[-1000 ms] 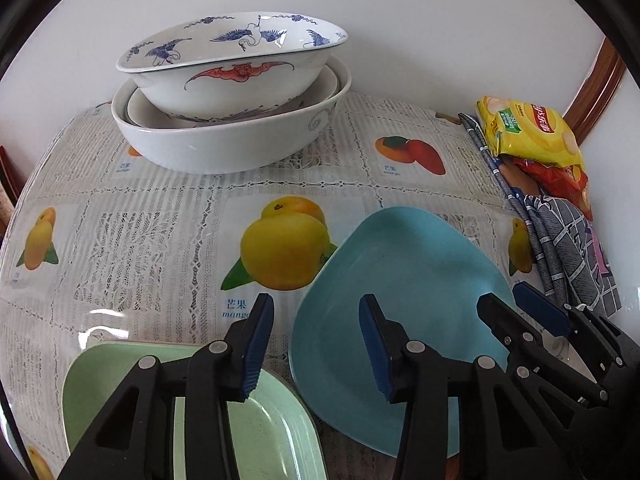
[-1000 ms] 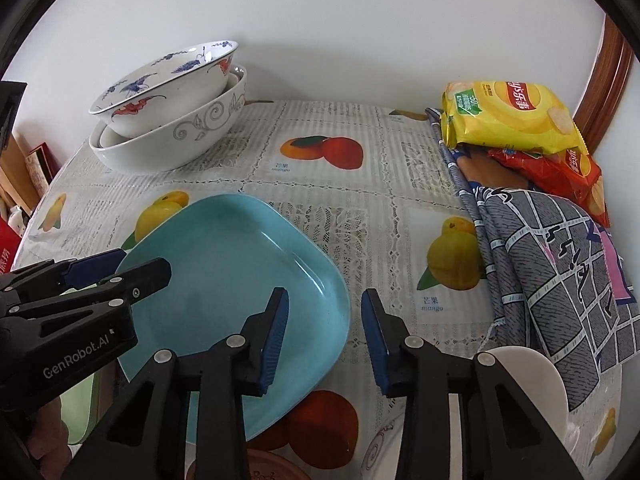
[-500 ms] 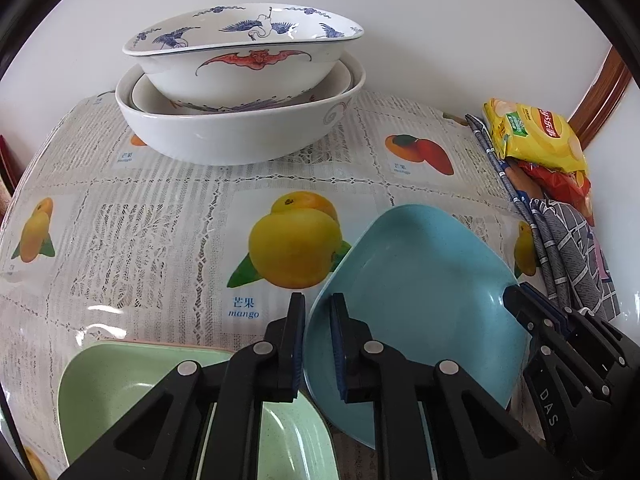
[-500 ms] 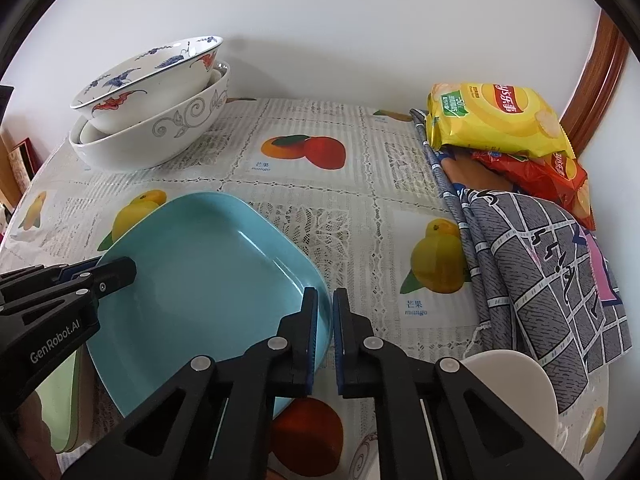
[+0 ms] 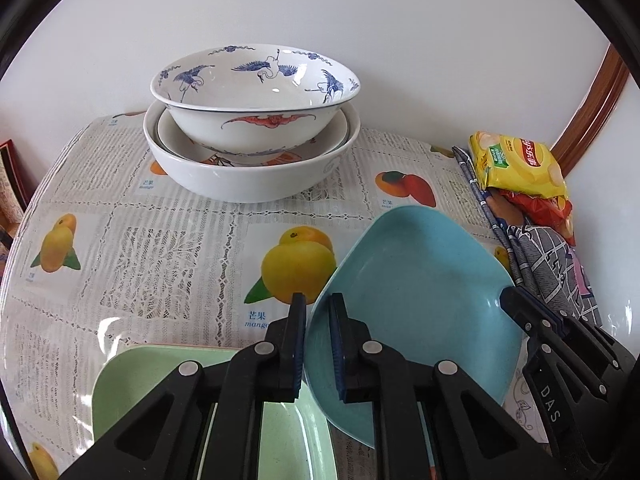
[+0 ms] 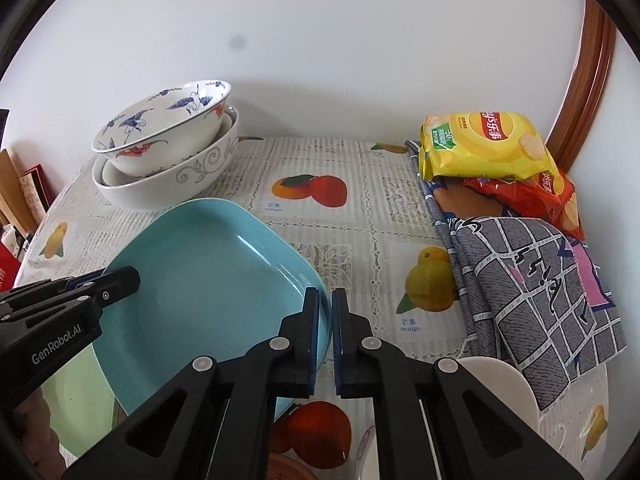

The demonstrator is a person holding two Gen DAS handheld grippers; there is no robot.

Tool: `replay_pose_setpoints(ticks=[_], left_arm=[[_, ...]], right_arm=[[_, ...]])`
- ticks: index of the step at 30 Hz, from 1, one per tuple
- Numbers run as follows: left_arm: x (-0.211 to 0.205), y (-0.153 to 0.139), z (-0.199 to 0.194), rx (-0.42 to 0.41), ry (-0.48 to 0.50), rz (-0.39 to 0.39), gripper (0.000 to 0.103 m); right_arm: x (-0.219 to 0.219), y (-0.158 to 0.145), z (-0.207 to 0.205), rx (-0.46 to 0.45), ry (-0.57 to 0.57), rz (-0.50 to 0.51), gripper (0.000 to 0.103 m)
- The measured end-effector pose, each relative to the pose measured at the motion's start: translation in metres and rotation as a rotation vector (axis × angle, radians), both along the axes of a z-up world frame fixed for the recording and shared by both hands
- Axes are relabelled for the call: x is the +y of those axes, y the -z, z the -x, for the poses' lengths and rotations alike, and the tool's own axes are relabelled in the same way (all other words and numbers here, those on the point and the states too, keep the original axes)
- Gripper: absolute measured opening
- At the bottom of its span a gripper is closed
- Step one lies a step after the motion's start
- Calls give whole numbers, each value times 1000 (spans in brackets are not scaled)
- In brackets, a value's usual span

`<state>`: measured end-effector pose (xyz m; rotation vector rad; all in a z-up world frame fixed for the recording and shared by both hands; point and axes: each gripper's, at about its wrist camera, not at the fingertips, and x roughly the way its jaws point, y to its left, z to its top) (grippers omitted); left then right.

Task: Organize plates and bowls
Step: 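Carry the blue plate with both grippers over the green plate stack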

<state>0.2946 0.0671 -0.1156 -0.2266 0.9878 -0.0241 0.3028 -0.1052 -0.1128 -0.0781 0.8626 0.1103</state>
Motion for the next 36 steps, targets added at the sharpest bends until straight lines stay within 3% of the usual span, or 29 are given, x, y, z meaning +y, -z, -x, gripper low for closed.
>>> replay_pose_setpoints(ticks=[25, 36], left_arm=[[25, -35, 73, -50, -61, -1, 12], [18, -50, 106, -79, -56, 9, 12]], right_arm=[[19, -40, 65, -62, -37, -53, 6], [6, -56, 99, -89, -25, -80, 6]])
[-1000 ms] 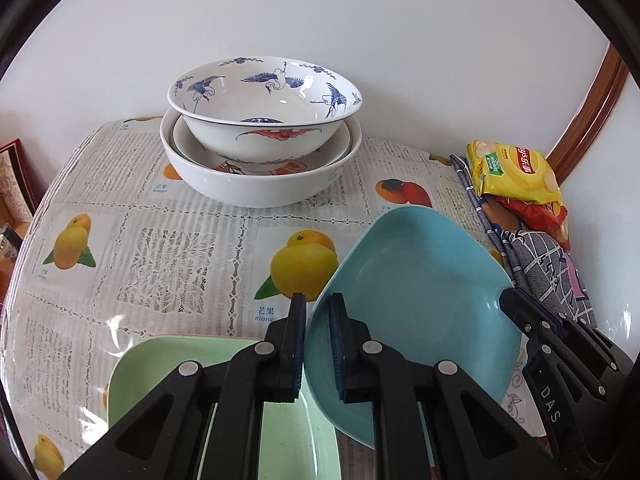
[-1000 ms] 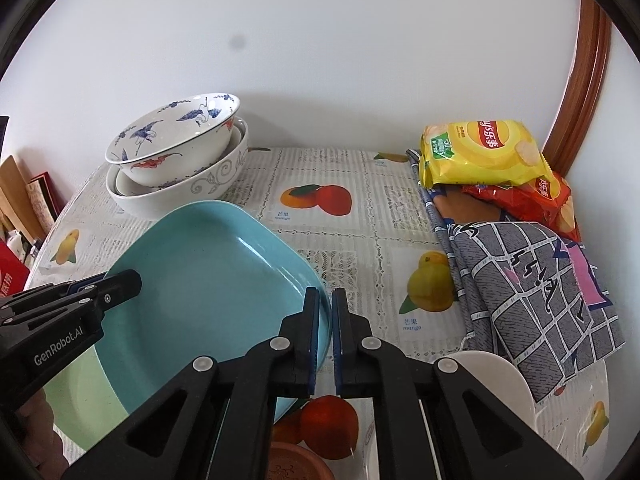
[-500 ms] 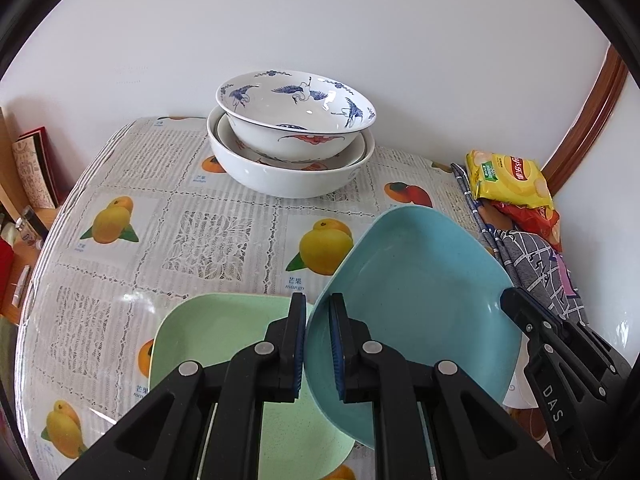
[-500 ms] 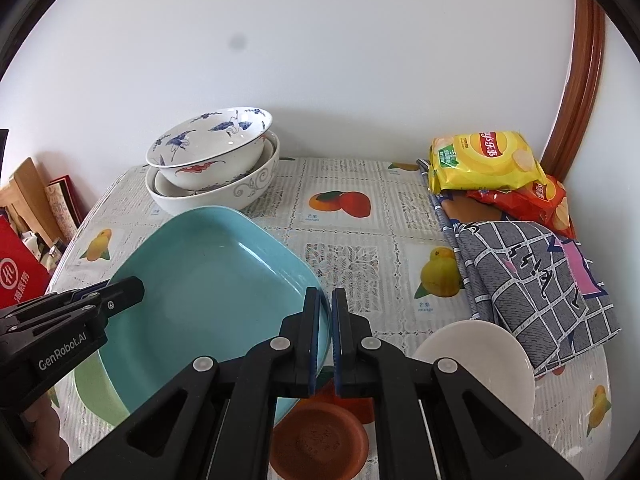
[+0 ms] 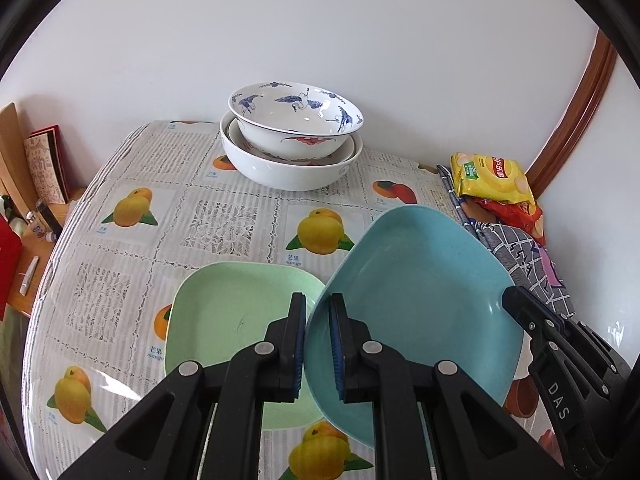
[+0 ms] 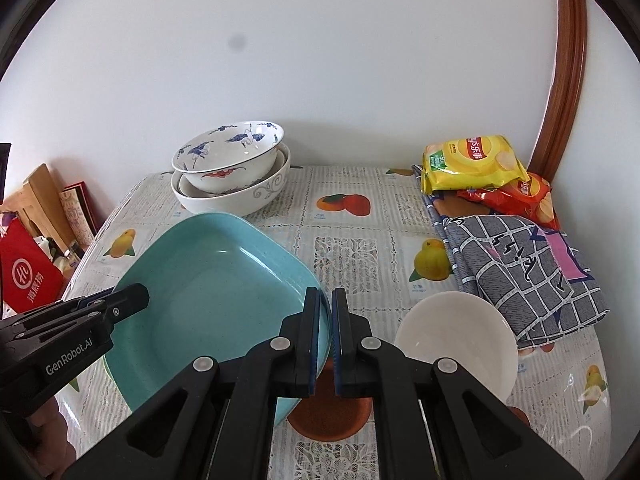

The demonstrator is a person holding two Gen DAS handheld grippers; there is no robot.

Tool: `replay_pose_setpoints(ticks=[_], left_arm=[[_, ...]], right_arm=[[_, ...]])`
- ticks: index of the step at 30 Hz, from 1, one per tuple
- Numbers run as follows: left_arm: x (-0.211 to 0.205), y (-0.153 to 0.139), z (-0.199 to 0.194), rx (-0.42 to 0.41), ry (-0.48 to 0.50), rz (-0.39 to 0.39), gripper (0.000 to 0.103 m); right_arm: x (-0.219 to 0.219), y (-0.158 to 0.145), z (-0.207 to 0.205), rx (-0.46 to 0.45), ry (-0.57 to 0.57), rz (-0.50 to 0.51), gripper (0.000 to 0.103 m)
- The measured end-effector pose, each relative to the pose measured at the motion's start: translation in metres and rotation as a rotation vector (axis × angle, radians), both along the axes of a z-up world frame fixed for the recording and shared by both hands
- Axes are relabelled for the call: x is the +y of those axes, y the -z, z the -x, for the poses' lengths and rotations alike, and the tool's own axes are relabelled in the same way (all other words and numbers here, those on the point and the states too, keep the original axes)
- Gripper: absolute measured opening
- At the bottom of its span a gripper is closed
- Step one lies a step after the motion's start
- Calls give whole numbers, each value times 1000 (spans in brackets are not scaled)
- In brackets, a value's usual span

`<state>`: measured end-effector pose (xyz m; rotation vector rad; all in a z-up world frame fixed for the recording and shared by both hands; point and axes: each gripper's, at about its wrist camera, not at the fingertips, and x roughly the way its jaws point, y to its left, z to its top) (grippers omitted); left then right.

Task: Organize plates and bowls
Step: 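Carry the blue plate with both grippers over the green plate stack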

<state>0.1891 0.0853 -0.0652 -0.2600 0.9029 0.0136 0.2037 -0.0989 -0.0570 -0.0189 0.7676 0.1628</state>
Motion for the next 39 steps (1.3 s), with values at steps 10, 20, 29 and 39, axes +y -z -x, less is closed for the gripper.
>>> replay_pose_setpoints(ticks=[10, 20, 29, 39], left_arm=[[-3, -5, 21, -12, 0, 2, 12], [7, -11, 32, -27, -13, 4, 12], [12, -17, 38, -40, -21, 2, 12], [20, -17, 44, -40, -35, 7, 12]], right_arm=[[-3, -5, 19, -15, 2, -5, 6], [7, -12, 30, -29, -7, -10, 6], [13, -17, 35, -40, -13, -12, 6], [21, -17, 38, -34, -23, -8, 6]])
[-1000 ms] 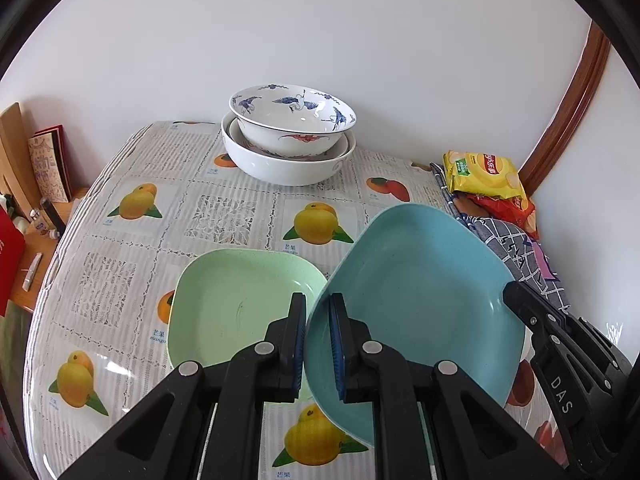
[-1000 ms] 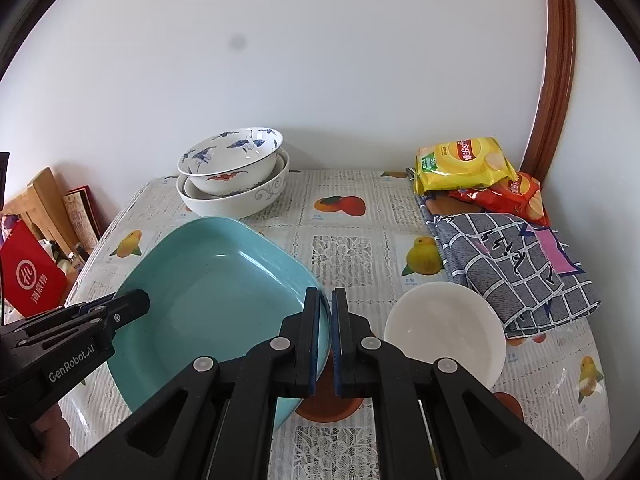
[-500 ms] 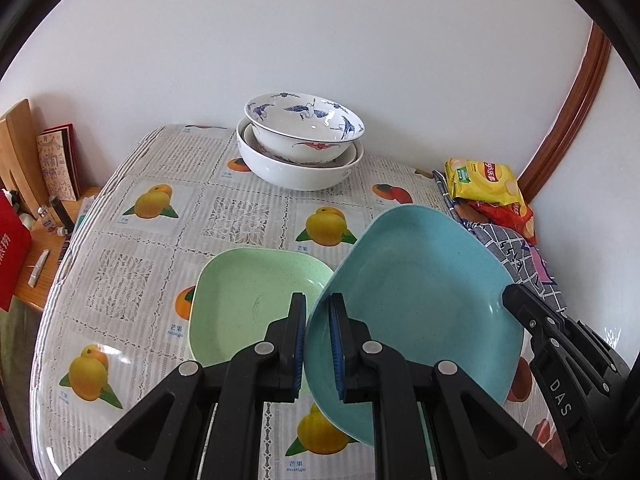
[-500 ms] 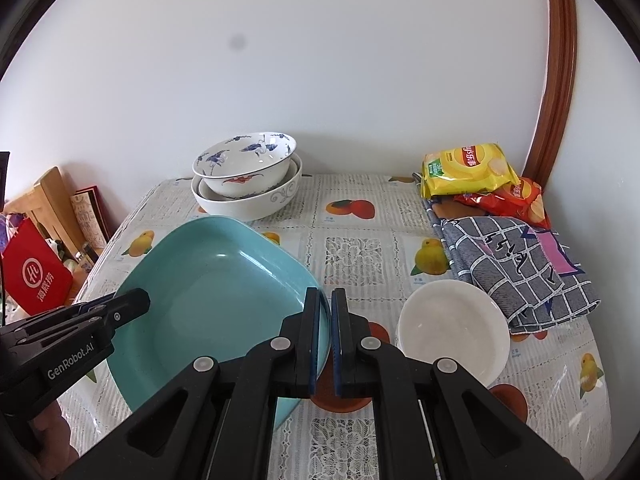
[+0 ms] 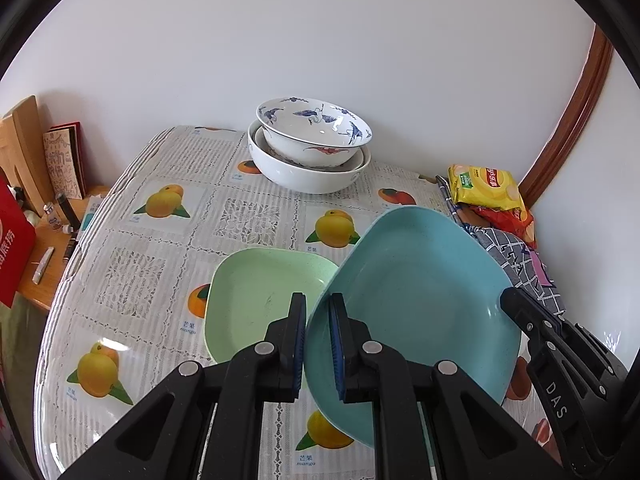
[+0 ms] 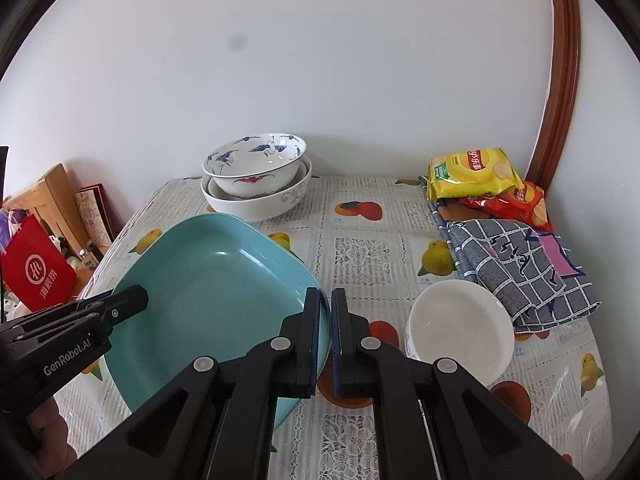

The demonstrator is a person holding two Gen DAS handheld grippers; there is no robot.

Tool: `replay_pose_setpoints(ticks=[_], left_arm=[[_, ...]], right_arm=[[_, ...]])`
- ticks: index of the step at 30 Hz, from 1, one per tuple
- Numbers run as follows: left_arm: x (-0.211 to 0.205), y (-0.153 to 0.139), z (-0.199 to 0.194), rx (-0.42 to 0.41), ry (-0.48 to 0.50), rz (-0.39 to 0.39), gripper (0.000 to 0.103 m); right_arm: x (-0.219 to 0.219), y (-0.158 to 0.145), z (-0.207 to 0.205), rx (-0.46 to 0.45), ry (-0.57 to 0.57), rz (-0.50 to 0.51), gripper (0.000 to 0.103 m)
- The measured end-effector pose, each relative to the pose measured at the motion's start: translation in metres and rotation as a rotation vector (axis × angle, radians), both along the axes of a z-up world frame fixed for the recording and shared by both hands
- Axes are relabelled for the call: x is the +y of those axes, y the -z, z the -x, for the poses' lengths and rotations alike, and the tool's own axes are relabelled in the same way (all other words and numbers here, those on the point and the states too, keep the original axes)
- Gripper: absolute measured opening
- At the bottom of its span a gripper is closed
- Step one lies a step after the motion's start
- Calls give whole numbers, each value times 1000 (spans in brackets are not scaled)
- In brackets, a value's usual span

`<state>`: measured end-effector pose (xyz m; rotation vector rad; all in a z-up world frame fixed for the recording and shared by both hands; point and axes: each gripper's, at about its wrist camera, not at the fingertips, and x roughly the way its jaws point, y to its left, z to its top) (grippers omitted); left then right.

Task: Organize plates and bowls
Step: 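Carry the blue plate with both grippers over the green plate stack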

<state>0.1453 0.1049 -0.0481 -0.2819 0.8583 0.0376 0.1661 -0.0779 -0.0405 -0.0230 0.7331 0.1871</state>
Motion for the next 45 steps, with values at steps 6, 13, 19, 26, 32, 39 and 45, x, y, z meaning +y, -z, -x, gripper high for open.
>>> replay_pose_setpoints(ticks=[6, 13, 19, 26, 32, 39, 45], left_arm=[[6, 4, 4, 6, -12, 2, 12], [13, 8, 8, 16, -26, -1, 12], [18, 13, 9, 25, -36, 2, 12], [25, 19, 10, 36, -46, 6, 12], [35, 27, 9, 50, -66, 16, 12], [48, 42, 10, 85, -91, 19, 12], [60, 58, 11, 118, -115, 20, 12]], right_arm=[[6, 2, 3, 2, -9, -1, 6], [13, 7, 3, 14, -22, -2, 6], [18, 12, 2, 23, -32, -2, 6], [26, 17, 0, 36, -44, 2, 6], [36, 24, -4, 51, -64, 13, 6], [52, 36, -8, 74, -90, 22, 6], [66, 53, -12, 113, -116, 29, 6]])
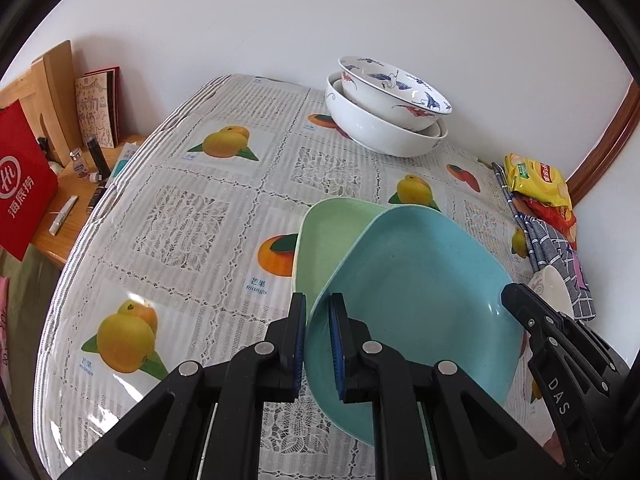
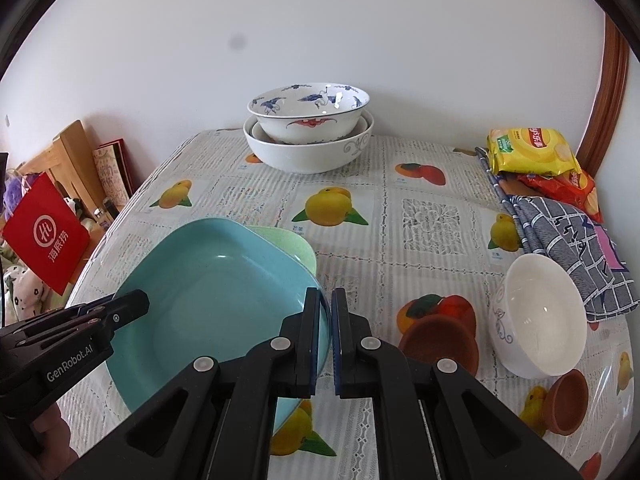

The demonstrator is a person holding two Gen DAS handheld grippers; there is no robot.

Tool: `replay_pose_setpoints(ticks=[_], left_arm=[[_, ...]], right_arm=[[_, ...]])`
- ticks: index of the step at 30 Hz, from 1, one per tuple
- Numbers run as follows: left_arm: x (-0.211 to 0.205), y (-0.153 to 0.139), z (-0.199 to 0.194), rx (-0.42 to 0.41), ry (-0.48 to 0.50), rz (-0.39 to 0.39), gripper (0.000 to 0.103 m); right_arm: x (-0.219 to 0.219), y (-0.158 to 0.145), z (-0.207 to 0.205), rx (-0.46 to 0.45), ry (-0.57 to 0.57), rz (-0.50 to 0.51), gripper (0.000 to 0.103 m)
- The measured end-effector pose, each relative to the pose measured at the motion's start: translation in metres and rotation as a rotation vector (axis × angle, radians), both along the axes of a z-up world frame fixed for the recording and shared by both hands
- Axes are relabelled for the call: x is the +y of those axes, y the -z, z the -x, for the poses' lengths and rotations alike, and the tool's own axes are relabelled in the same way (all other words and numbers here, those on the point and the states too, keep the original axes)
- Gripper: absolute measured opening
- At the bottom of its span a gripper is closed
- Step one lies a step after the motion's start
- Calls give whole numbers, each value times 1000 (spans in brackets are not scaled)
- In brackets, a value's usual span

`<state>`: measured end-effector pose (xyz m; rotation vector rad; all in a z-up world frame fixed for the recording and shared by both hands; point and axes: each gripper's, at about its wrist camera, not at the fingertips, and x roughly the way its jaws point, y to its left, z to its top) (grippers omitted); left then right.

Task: Organize plates and bowls
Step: 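Carry the blue plate with both grippers over the green plate stack, then lower the blue plate onto the green plate and open both grippers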

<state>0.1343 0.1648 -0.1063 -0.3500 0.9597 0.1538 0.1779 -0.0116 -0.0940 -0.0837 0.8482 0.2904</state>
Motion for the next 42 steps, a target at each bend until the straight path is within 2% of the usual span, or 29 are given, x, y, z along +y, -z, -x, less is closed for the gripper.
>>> replay_pose_setpoints(ticks=[6, 14, 29, 35, 42], left_arm=[[11, 11, -3, 23, -23, 18, 12], [15, 13, -13, 26, -27, 19, 12], [18, 28, -44, 50, -29, 34, 12], [13, 31, -50, 54, -11, 0, 12], [14, 33, -52, 60, -15, 10, 12]], right_arm=[[11, 11, -5, 23, -16, 11, 6], [17, 12, -19, 26, -17, 15, 6], [23, 25, -56, 49, -25, 34, 6], [25, 28, -67, 36, -30, 43, 7], [31, 33, -75, 34, -50, 52, 9]])
